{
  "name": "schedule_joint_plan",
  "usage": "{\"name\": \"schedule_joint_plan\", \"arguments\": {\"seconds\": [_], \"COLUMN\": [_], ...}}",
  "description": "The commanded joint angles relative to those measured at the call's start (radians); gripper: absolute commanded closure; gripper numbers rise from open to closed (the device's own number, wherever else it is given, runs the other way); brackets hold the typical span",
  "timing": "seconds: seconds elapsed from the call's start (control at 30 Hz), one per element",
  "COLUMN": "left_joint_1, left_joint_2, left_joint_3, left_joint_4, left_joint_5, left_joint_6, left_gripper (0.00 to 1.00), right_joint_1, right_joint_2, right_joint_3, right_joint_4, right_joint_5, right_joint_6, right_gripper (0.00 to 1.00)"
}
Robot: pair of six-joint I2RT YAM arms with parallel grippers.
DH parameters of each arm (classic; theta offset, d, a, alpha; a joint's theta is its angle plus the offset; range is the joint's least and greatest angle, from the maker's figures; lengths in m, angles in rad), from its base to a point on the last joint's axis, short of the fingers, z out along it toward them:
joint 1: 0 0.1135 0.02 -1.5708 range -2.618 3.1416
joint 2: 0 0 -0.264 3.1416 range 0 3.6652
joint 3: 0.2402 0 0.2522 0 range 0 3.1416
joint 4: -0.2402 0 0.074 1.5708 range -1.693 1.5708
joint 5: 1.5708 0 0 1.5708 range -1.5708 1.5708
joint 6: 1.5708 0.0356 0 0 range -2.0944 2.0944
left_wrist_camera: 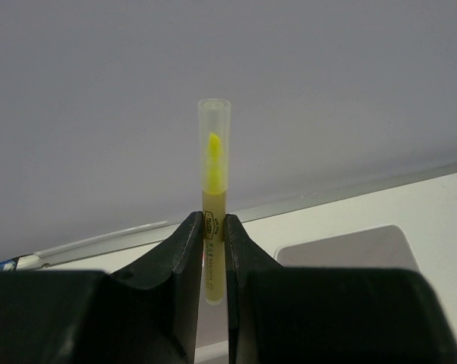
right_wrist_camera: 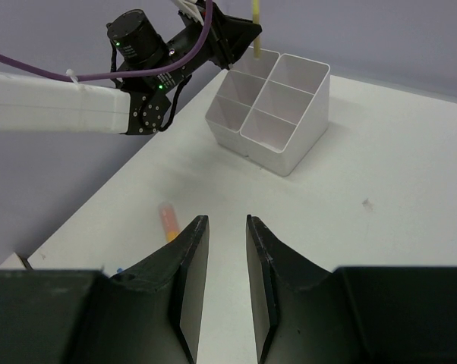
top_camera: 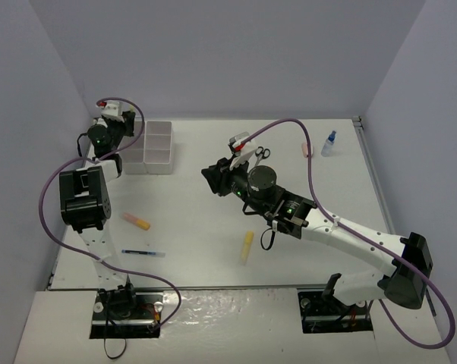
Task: Sort the stationery into containers
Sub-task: Place the pen in the storage box.
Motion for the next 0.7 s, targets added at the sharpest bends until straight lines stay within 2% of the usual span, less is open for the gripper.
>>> {"name": "schedule_joint_plan", "arguments": {"seconds": [0.0, 0.67], "left_joint_1": [0.006, 0.008], "left_joint_2": [-0.022, 0.018], "left_joint_3": [0.019, -0.051], "left_joint_4": [0.166, 0.181], "left_joint_5": [0.017, -0.018], "left_joint_6": [0.018, -0.025], "left_gripper": [1.00, 1.00], "right_joint_1": [-0.007, -0.011], "right_joint_2": [-0.010, -0.044], "right_joint_3": [0.048, 0.026], "right_joint_4": [0.059, 0.038], "right_joint_5": [0.029, 0.055], "right_joint_6": [-0.014, -0.022], "right_gripper": [0.76, 0.75]}}
